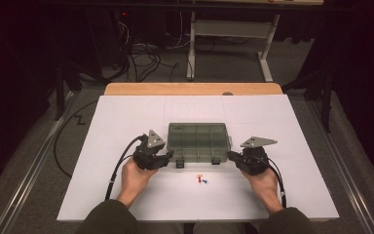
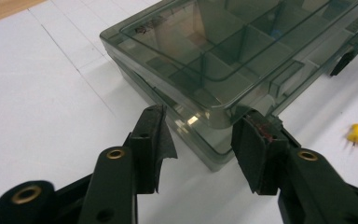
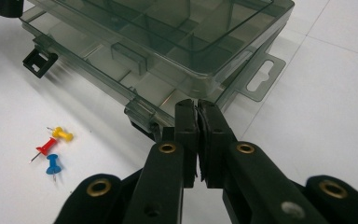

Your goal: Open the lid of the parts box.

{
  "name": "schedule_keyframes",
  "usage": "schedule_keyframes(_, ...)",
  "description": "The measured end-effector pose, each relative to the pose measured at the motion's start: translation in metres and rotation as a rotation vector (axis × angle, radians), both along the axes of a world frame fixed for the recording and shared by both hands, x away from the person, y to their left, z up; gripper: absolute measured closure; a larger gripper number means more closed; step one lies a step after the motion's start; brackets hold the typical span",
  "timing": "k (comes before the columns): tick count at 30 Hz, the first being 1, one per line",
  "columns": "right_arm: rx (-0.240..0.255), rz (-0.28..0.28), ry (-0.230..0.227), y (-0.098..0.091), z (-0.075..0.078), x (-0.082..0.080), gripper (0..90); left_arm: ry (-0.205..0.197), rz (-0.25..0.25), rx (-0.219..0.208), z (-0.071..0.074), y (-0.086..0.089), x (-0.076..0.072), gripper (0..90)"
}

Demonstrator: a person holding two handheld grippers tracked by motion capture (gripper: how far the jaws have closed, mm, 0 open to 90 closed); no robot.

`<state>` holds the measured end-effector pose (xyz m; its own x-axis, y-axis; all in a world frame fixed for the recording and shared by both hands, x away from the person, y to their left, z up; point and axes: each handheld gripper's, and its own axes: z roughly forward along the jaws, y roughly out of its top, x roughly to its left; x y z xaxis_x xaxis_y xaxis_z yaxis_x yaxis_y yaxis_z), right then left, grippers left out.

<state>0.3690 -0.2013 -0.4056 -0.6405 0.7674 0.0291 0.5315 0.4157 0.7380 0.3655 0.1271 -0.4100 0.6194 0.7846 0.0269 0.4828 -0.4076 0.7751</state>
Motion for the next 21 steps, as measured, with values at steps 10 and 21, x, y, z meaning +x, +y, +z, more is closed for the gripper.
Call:
schedule_keyframes(10, 0.0, -0.028, 0.009, -0.003, 0.001, 0.003, 78.4, -0.013, 0.021, -0.025, 0.007, -0.006, 0.003, 47.7)
schedule_keyframes(21, -0.022, -0.057, 0.036, 0.004, 0.008, 0.013, 67.8, -0.01, 0.026, -0.036, 0.014, -0.005, 0.006, 45.6)
